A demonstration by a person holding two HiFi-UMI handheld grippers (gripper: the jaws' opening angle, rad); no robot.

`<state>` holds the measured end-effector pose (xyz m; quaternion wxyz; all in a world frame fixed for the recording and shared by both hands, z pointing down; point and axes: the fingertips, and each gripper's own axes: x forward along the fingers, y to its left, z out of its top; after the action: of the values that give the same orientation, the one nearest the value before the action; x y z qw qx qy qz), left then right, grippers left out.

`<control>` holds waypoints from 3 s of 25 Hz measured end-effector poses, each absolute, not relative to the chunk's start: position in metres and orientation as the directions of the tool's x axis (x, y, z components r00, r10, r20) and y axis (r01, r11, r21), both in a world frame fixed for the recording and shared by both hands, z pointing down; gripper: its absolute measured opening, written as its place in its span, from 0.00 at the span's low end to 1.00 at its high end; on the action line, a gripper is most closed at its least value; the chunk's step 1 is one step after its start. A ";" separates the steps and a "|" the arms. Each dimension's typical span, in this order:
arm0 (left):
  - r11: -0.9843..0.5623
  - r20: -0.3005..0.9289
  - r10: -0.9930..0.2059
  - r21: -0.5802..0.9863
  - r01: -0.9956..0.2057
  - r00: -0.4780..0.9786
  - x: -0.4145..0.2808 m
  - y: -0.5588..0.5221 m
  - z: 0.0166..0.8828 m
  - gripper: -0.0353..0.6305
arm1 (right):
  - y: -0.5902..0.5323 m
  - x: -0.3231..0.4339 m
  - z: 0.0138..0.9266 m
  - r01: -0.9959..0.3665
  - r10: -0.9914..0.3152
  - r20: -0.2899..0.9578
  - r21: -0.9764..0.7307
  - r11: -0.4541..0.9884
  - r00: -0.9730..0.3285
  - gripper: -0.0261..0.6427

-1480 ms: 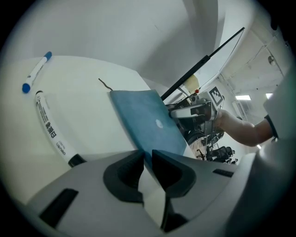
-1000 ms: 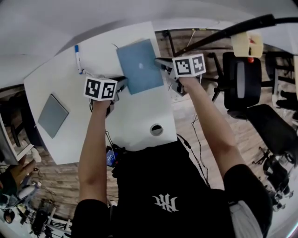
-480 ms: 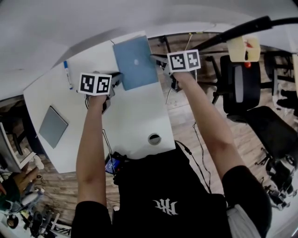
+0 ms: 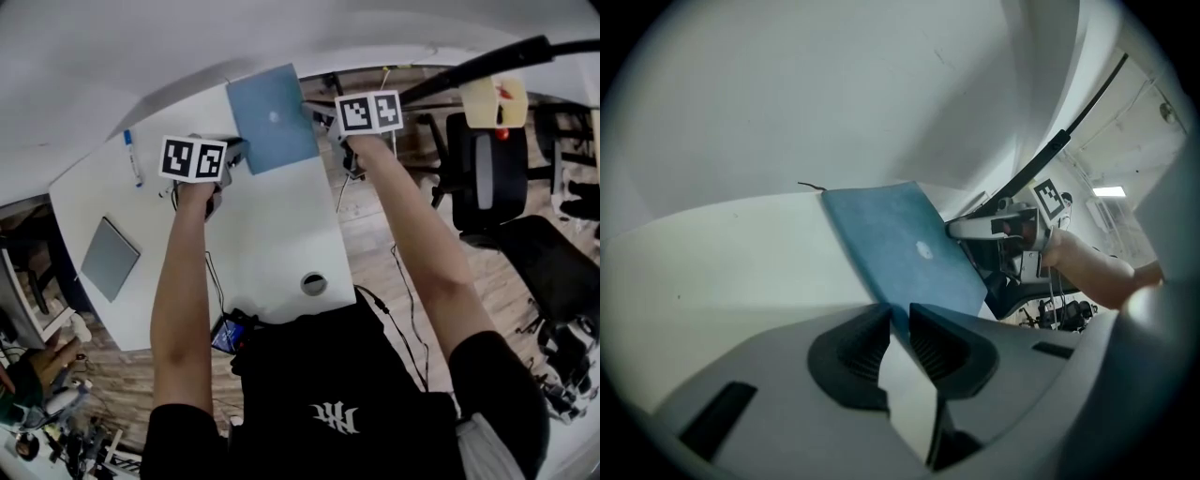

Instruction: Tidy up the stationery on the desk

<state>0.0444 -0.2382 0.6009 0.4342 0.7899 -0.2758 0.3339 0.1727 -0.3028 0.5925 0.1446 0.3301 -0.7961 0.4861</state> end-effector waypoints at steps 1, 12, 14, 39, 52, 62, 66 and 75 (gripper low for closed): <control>-0.467 0.764 -0.146 0.507 -0.725 0.629 0.044 -0.238 0.601 0.15 | -0.303 0.173 0.593 -0.667 -0.387 0.551 -0.680 0.305 -0.739 0.13; -0.475 0.767 -0.175 0.483 -0.736 0.617 0.044 -0.242 0.602 0.16 | -0.307 0.175 0.604 -0.678 -0.420 0.550 -0.683 0.271 -0.722 0.13; -0.469 0.762 -0.183 0.487 -0.737 0.621 0.043 -0.242 0.602 0.16 | -0.307 0.174 0.603 -0.680 -0.420 0.551 -0.679 0.277 -0.721 0.13; -0.357 0.528 -0.654 0.416 -0.836 0.542 -0.133 -0.039 0.453 0.08 | -0.114 0.058 0.411 -0.298 -0.242 0.173 -0.545 0.784 -0.955 0.14; -0.280 0.398 -0.770 0.492 -0.824 0.499 -0.353 0.049 0.449 0.06 | -0.024 -0.160 0.422 -0.154 -0.049 0.193 -0.584 0.797 -0.980 0.13; -0.165 0.328 -0.808 0.672 -0.721 0.490 -0.462 0.050 0.496 0.06 | -0.020 -0.252 0.482 -0.191 0.039 0.334 -0.625 0.757 -0.942 0.31; -0.089 0.373 -0.782 0.725 -0.683 0.499 -0.472 0.051 0.525 0.10 | -0.045 -0.265 0.521 -0.258 0.050 0.433 -0.623 0.739 -0.900 0.31; -0.023 0.474 -0.708 0.726 -0.688 0.523 -0.480 0.044 0.574 0.21 | -0.082 -0.302 0.583 -0.382 0.088 0.569 -0.650 0.657 -0.817 0.30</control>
<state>-0.4799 0.0436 0.5742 0.5004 0.7151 -0.4880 -0.0101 -0.3017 -0.0816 0.5831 0.2900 0.0851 -0.8628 0.4052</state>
